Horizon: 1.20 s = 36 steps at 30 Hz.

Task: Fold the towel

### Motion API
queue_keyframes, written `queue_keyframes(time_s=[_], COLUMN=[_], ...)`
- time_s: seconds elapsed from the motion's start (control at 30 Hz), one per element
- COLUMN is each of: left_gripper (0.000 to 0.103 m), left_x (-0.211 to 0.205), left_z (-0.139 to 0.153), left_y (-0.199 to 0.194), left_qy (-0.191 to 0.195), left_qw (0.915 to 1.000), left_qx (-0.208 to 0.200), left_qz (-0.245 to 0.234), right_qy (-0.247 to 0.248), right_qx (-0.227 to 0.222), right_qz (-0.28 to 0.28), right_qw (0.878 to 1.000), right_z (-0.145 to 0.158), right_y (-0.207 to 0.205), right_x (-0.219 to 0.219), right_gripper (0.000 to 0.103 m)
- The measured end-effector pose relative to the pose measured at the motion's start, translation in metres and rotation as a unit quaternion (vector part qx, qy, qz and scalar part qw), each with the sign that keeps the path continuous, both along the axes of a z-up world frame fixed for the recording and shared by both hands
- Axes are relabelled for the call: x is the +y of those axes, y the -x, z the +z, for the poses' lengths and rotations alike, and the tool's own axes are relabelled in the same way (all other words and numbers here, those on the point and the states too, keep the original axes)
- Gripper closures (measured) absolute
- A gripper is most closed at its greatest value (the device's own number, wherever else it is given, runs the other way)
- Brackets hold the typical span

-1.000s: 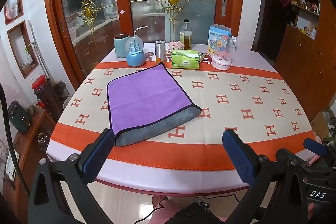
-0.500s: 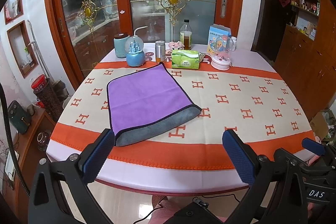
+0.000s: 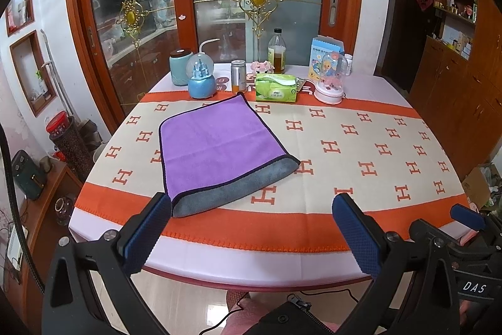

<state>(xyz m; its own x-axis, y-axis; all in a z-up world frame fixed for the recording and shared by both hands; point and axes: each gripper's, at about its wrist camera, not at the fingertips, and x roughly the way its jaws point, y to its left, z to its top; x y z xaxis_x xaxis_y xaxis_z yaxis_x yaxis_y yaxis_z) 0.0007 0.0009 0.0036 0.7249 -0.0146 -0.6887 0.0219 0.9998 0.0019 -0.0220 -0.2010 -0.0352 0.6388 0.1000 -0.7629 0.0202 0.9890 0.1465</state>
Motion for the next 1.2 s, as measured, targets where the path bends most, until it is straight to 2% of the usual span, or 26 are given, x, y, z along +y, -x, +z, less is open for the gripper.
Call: queue_keyframes(time_s=[0.57, 0.83, 1.2], left_gripper=[0.001, 0.001, 0.001], left_x=[0.004, 0.016, 0.039], left_z=[-0.005, -0.013, -0.042], left_y=[0.008, 0.003, -0.016], left_qy=[0.003, 0.024, 0.04], left_qw=[0.9999, 0.999, 0.9954], left_qx=[0.012, 0.029, 0.067], left_qz=[0.01, 0.023, 0.055], right_qy=[0.002, 0.006, 0.024], right_qx=[-0.001, 0.002, -0.007], right_qz=[0.021, 0.04, 0.072], right_qw=[1.0, 0.999, 0.997], right_z=[0.0, -0.004, -0.012], right_y=[-0.002, -0.011, -0.043], right_x=[0.006, 0.009, 0.013], right_gripper=[0.0, 0.0, 0.0])
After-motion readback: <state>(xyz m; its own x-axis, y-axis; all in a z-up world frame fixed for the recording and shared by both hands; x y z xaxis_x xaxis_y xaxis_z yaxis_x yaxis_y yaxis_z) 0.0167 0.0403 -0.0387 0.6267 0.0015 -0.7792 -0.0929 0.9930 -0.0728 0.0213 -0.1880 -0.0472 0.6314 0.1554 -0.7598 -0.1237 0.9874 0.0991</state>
